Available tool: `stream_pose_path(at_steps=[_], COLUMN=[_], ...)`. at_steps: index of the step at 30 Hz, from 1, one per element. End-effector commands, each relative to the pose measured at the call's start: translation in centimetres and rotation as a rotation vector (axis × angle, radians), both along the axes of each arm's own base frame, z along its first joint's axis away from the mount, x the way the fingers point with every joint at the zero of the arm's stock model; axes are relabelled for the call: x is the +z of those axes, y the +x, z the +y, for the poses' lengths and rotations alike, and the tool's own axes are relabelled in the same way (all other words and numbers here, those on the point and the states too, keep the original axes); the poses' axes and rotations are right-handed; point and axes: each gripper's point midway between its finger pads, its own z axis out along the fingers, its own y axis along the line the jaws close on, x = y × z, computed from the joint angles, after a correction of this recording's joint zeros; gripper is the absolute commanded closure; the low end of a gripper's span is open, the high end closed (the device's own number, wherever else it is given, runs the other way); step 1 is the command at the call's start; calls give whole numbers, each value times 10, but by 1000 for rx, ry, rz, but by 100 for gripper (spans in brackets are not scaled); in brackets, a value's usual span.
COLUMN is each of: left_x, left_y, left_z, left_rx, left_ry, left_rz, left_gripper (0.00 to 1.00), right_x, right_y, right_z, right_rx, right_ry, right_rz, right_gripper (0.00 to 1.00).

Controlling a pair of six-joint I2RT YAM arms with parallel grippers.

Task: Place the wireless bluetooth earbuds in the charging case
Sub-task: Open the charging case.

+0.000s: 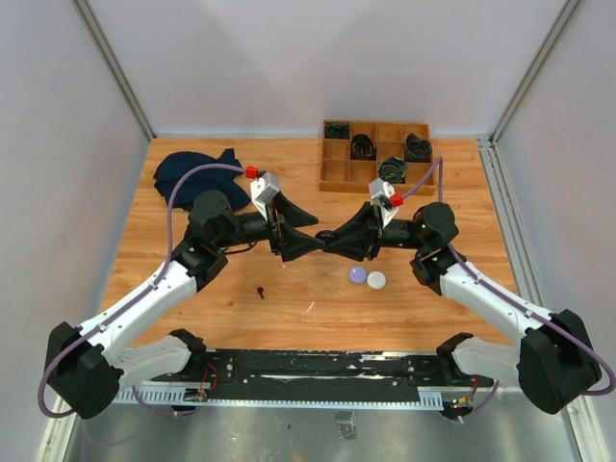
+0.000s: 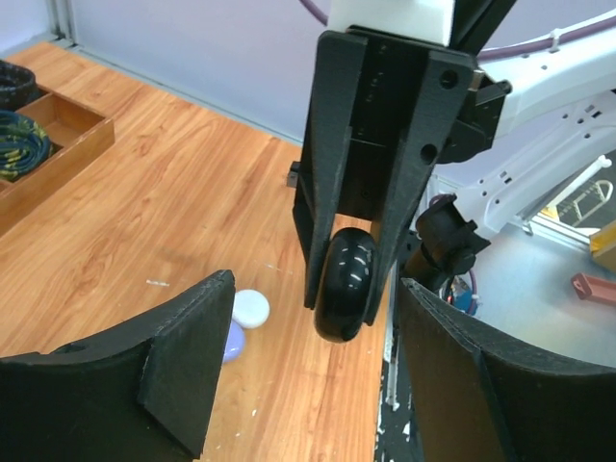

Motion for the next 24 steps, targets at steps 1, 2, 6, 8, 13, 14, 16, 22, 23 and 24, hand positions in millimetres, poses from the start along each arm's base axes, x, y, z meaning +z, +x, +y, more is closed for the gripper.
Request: stream_pose_path(at_steps=[1, 2, 6, 8, 13, 14, 16, 22, 23, 24], left_x=[4, 2, 1, 4, 14, 16, 18, 26, 27, 28], left_y=[8, 10, 14, 16, 18, 19, 21, 25, 25, 26], left_z=[-3, -4, -4, -3, 2, 3, 4, 8, 9, 9], left_rx=[34, 43, 70, 88, 128, 139, 155, 195, 199, 204], left_ry=[21, 33, 55, 49, 24, 21, 17, -3, -5, -8], left_rz=[-16, -14, -12, -12, -22, -24, -25, -30, -30, -32], left_gripper=[26, 26, 26, 26, 26, 26, 25, 26, 26, 25], right_x=[18, 18, 17, 16, 14, 13, 14, 13, 12, 11], right_y=[-5, -5, -5, -5, -8, -8, -10, -11, -11, -11], right_z=[2, 2, 3, 3, 3, 3, 3, 2, 3, 3], right_rx=[1, 2, 4, 4, 10, 12, 14, 15, 16, 16], right_ry=[25, 25, 19, 16, 6, 4, 4, -3, -4, -5], right_rz=[-73, -74, -74, -75, -78, -79, -81, -84, -84, -83], right_gripper=[92, 92, 92, 92, 92, 92, 92, 92, 92, 92])
